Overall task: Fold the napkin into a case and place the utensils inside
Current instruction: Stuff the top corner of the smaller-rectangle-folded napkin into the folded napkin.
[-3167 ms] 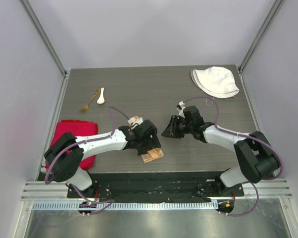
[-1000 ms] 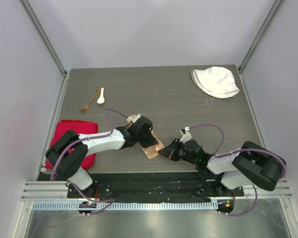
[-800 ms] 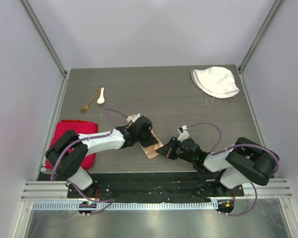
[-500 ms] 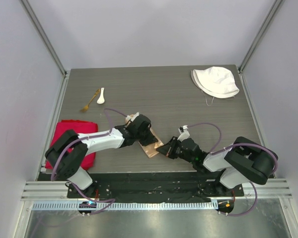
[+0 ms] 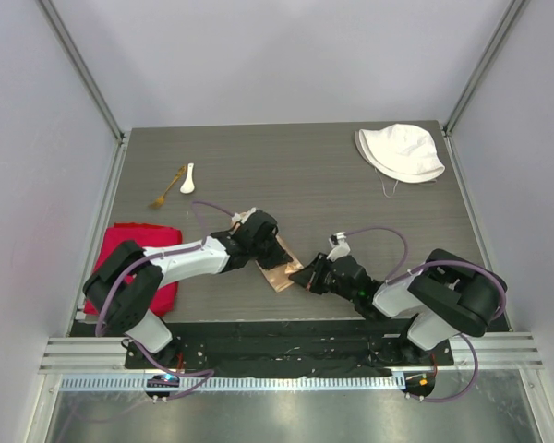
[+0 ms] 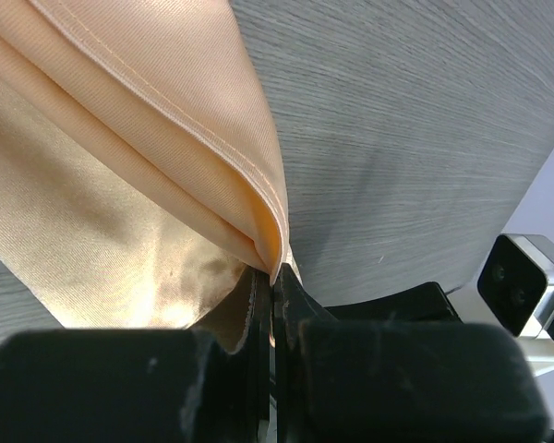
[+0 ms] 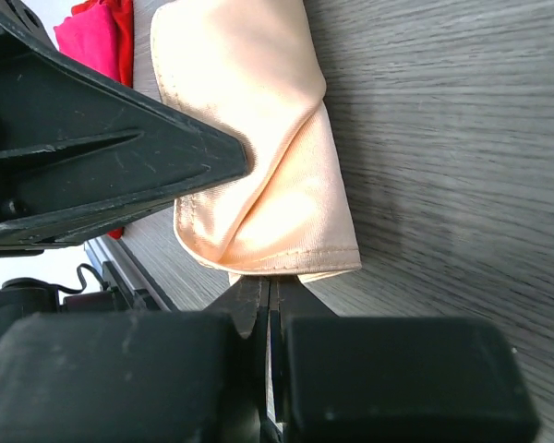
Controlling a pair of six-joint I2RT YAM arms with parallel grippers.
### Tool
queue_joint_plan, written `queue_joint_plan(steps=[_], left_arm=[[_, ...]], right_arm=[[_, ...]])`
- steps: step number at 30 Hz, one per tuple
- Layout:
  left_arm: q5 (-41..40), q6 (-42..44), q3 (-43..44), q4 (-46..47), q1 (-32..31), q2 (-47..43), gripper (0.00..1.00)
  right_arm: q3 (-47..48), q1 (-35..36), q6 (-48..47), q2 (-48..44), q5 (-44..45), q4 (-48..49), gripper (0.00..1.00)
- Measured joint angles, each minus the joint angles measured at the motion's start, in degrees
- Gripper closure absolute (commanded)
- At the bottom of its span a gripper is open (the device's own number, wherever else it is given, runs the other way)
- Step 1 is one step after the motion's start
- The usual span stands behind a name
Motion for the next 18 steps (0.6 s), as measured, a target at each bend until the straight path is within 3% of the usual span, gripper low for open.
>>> queue_joint_plan(steps=[18], left_arm=[[2.1, 0.2, 0.4, 0.6, 0.7, 0.0, 1.0]], right_arm=[[2.0, 0.0, -1.4, 6.3, 2.6, 3.0, 0.99]])
